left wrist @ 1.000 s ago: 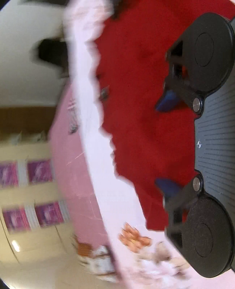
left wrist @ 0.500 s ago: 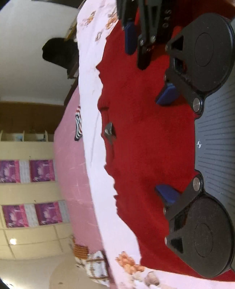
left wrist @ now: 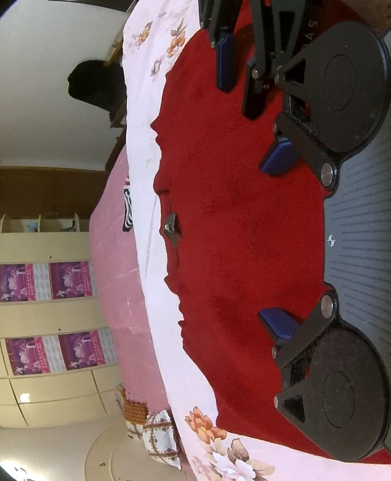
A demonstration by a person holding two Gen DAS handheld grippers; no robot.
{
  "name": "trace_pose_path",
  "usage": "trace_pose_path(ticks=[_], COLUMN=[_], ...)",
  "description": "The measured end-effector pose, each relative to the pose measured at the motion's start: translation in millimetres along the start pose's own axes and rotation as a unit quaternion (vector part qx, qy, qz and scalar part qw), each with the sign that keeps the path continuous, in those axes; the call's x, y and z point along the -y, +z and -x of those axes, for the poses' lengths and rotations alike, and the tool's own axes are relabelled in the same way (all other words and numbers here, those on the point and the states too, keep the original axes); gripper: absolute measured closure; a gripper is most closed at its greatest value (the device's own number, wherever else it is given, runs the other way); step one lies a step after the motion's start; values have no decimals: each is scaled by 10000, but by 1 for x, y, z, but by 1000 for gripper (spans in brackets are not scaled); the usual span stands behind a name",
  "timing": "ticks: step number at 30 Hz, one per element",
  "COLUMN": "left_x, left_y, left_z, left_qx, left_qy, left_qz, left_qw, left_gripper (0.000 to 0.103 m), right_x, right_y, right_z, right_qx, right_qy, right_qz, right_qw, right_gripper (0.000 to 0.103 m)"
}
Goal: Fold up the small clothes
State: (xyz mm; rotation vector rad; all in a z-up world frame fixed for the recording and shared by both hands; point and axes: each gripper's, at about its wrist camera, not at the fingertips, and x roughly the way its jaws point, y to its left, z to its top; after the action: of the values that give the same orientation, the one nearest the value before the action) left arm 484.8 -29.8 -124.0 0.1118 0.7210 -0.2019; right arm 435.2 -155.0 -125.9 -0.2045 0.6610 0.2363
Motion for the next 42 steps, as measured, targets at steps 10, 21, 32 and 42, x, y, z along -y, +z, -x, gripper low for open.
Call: trace_pose_path(ticks=[10, 21, 32, 42], left_x=[7, -8, -47, -76], left_y=[-20, -30, -65, -88], left_z=[21, 48, 70, 78], left_qx=[12, 75, -171, -279], left_qy=[-63, 90, 498, 412], left_qz=[-64, 236, 421, 623], left_qw=[10000, 9997, 9977, 9968], left_gripper=[8, 6, 0, 0], right_x=[-2, -2, 3, 37], right_y=[1, 2, -30, -51], right_z=[22, 42, 66, 66], right_qx=[-58, -3, -134, -501], right_qy=[84, 51, -102, -362], right_qz=[65, 6, 264, -262], right_qw=[9999, 10000, 9995, 9977], right_gripper=[63, 63, 61, 60])
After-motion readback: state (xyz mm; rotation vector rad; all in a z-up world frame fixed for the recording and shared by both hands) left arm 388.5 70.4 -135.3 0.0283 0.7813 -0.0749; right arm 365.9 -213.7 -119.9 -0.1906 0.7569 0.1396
